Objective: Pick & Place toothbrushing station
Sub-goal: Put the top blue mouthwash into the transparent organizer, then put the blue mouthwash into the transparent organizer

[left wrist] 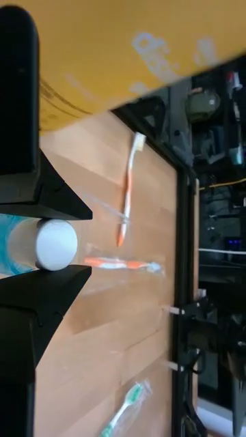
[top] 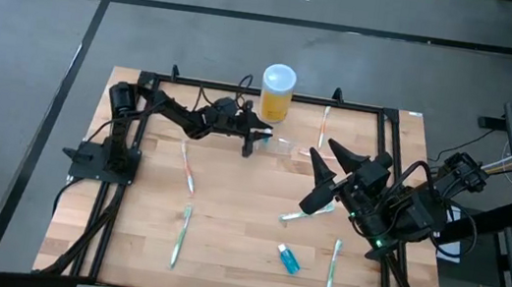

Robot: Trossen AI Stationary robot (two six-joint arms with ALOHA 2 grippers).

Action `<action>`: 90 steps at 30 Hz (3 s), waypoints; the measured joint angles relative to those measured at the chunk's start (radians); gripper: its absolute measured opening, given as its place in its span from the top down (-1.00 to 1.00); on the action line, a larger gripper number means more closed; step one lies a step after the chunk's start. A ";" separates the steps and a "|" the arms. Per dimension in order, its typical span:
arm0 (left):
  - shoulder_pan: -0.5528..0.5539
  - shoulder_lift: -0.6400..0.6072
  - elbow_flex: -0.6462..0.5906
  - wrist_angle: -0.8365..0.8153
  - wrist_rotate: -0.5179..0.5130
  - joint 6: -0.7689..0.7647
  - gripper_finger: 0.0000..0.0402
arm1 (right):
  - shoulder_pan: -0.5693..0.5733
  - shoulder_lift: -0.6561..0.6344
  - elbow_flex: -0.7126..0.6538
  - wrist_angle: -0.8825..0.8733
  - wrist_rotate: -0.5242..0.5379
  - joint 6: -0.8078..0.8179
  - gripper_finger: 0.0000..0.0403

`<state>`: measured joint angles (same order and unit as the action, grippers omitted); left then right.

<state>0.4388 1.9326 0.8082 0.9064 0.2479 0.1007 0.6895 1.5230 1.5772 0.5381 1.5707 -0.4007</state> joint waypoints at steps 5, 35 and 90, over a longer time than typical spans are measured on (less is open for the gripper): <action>0.000 0.000 0.000 -0.009 0.000 0.008 0.54 | 0.000 0.000 0.000 -0.003 0.000 0.000 -0.06; -0.001 0.000 0.000 -0.013 -0.037 -0.009 0.37 | 0.011 0.000 0.000 -0.042 0.000 0.027 -0.06; -0.607 -1.207 0.172 -1.222 -0.751 -0.198 0.37 | -0.210 0.014 -0.081 -1.073 -1.260 1.285 -0.04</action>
<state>-0.1687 0.7259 0.9806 -0.3154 -0.5027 -0.0969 0.4791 1.5375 1.4959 -0.5351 0.3112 0.8838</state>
